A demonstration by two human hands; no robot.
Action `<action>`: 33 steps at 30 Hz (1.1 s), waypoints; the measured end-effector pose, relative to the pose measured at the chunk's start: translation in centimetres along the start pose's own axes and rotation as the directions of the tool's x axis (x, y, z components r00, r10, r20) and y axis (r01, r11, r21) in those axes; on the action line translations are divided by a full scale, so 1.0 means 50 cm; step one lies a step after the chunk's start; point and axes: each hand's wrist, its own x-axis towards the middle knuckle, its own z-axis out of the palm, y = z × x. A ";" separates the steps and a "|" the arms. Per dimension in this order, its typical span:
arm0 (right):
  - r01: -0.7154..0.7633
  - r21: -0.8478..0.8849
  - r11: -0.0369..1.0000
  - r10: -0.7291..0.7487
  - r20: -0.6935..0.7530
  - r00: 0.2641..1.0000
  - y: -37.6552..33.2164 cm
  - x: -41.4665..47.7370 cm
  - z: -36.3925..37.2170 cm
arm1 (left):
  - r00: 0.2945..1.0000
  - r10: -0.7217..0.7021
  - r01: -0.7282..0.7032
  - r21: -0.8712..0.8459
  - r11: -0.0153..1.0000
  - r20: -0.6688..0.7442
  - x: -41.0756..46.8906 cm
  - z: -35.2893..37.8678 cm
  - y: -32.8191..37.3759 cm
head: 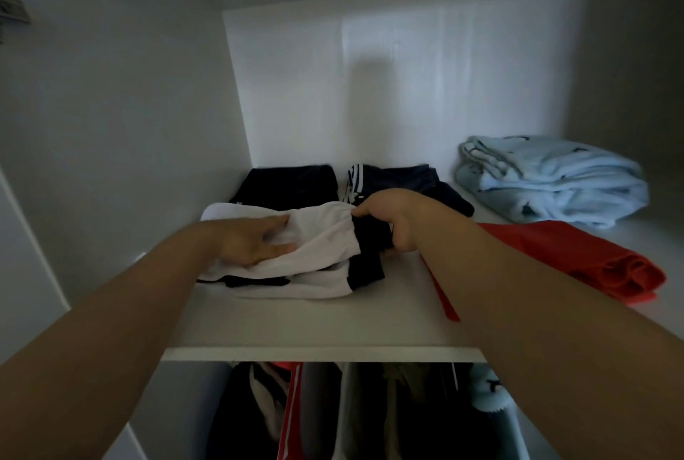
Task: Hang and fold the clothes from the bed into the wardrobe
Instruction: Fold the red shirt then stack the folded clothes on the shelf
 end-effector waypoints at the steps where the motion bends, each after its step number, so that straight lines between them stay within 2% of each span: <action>1: 0.031 0.014 0.999 -0.030 -0.015 0.999 0.002 0.001 -0.003 | 0.999 -0.001 0.000 -0.002 1.000 -0.035 0.002 -0.002 -0.002; 4: 0.035 0.083 0.996 -0.036 0.016 0.999 0.008 -0.001 -0.009 | 0.983 -0.036 0.031 -0.028 0.999 -0.181 0.017 0.009 -0.002; 7: -0.014 0.158 0.987 -0.006 0.126 0.992 0.012 -0.008 0.001 | 0.993 -0.020 0.027 0.050 0.998 -0.120 0.025 0.049 0.006; 8: 0.004 0.157 0.988 -0.023 0.124 0.992 0.008 -0.011 0.006 | 0.995 -0.017 0.024 0.076 0.997 -0.099 0.025 0.054 0.009; 11: 0.110 0.179 0.978 -0.119 0.041 0.992 -0.022 -0.030 0.005 | 0.992 -0.048 0.049 0.012 0.999 -0.115 0.022 0.050 0.030; 13: 0.198 0.169 0.966 -0.195 -0.033 0.980 -0.053 -0.046 -0.006 | 0.988 -0.040 0.052 0.082 0.995 -0.147 0.020 0.048 0.063; 15: 0.271 0.130 0.954 -0.262 -0.082 0.962 -0.081 -0.065 -0.012 | 0.981 0.021 -0.012 0.046 0.999 -0.192 0.018 0.067 0.109; 17: 0.305 0.081 0.949 -0.298 -0.087 0.951 -0.102 -0.082 -0.013 | 0.951 0.084 -0.132 -0.143 0.981 -0.299 0.014 0.083 0.151; 19: 0.306 -0.004 0.952 -0.305 -0.076 0.949 -0.116 -0.093 -0.012 | 0.925 0.126 -0.264 -0.368 0.891 -0.359 0.000 0.080 0.161; 20: 0.307 -0.046 0.951 -0.310 -0.074 0.948 -0.123 -0.097 -0.012 | 0.913 0.165 -0.310 -0.371 0.875 -0.374 -0.013 0.070 0.149; 21: 0.314 -0.079 0.946 -0.320 -0.083 0.944 -0.130 -0.099 -0.012 | 0.900 0.188 -0.316 -0.293 0.902 -0.394 -0.025 0.057 0.127; 22: 0.324 -0.108 0.940 -0.335 -0.097 0.937 -0.139 -0.100 -0.011 | 0.886 0.169 -0.260 -0.159 0.953 -0.432 -0.032 0.046 0.096; 23: 0.331 -0.140 0.933 -0.347 -0.108 0.932 -0.148 -0.101 -0.007 | 0.875 0.097 -0.106 0.008 0.994 -0.474 -0.036 0.039 0.059; 24: 0.333 -0.177 0.926 -0.354 -0.110 0.929 -0.156 -0.102 0.001 | 0.871 -0.001 0.071 0.125 0.990 -0.492 -0.040 0.038 0.026; 25: 0.334 -0.220 0.916 -0.363 -0.103 0.926 -0.164 -0.101 0.014 | 0.881 -0.101 0.192 0.154 0.969 -0.461 -0.046 0.042 0.001; 26: 0.346 -0.264 0.900 -0.379 -0.084 0.922 -0.171 -0.099 0.029 | 0.905 -0.171 0.228 0.104 0.968 -0.389 -0.048 0.052 -0.016; 28: 0.399 -0.351 0.847 -0.436 -0.029 0.900 -0.184 -0.095 0.078 | 0.953 -0.185 0.156 -0.133 0.979 -0.242 -0.046 0.077 -0.021; 29: 0.422 -0.402 0.813 -0.460 0.002 0.888 -0.190 -0.092 0.106 | 0.949 -0.191 0.112 -0.298 0.948 -0.250 -0.048 0.086 -0.021; 30: 0.427 -0.464 0.776 -0.463 0.040 0.885 -0.192 -0.088 0.136 | 0.932 -0.225 0.062 -0.485 0.873 -0.286 -0.052 0.090 -0.025; 31: 0.426 -0.522 0.739 -0.458 0.074 0.886 -0.192 -0.083 0.166 | 0.919 -0.270 0.000 -0.685 0.728 -0.287 -0.057 0.090 -0.032; 32: 0.423 -0.561 0.712 -0.448 0.101 0.888 -0.189 -0.075 0.196 | 0.926 -0.290 -0.063 -0.858 0.510 -0.240 -0.064 0.086 -0.042; 33: 0.414 -0.551 0.725 -0.416 0.129 0.900 -0.181 -0.063 0.224 | 0.943 -0.276 -0.113 -0.960 0.257 -0.185 -0.071 0.084 -0.054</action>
